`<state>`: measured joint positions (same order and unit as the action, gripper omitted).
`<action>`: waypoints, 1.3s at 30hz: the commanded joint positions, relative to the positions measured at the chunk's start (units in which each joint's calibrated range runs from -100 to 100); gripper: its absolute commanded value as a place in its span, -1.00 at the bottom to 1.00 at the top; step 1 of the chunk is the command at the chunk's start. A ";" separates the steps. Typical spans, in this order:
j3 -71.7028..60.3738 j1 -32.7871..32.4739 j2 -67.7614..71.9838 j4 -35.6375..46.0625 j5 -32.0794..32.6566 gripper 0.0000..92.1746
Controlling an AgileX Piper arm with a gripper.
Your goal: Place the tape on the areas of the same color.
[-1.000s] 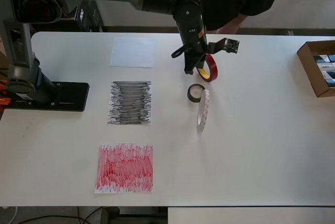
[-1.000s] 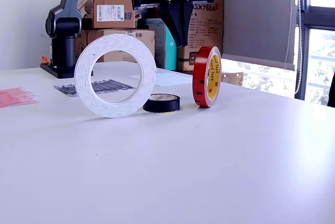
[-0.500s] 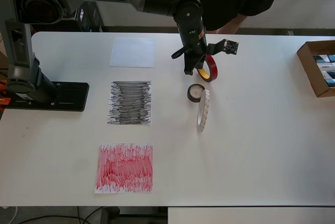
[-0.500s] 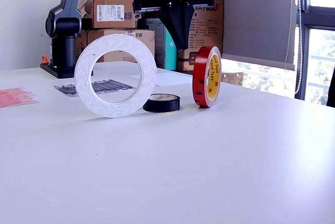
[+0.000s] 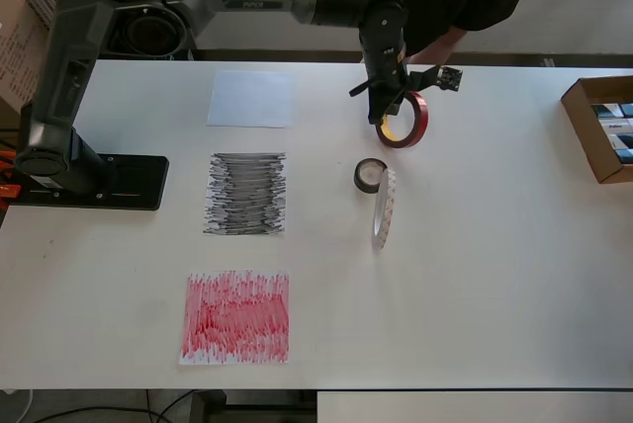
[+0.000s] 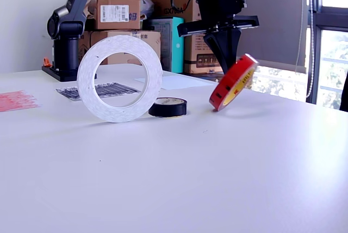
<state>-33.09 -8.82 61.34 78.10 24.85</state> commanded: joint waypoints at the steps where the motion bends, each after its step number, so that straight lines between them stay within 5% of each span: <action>1: -15.30 -0.11 1.80 -0.58 4.30 -1.00; 29: -5.76 2.26 4.51 -0.07 0.94 -0.98; 32: -6.12 2.33 4.89 -0.07 1.03 -0.83; 39: -6.30 2.33 4.42 -0.07 3.97 -0.14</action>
<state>-39.58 -6.25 66.41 77.78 27.15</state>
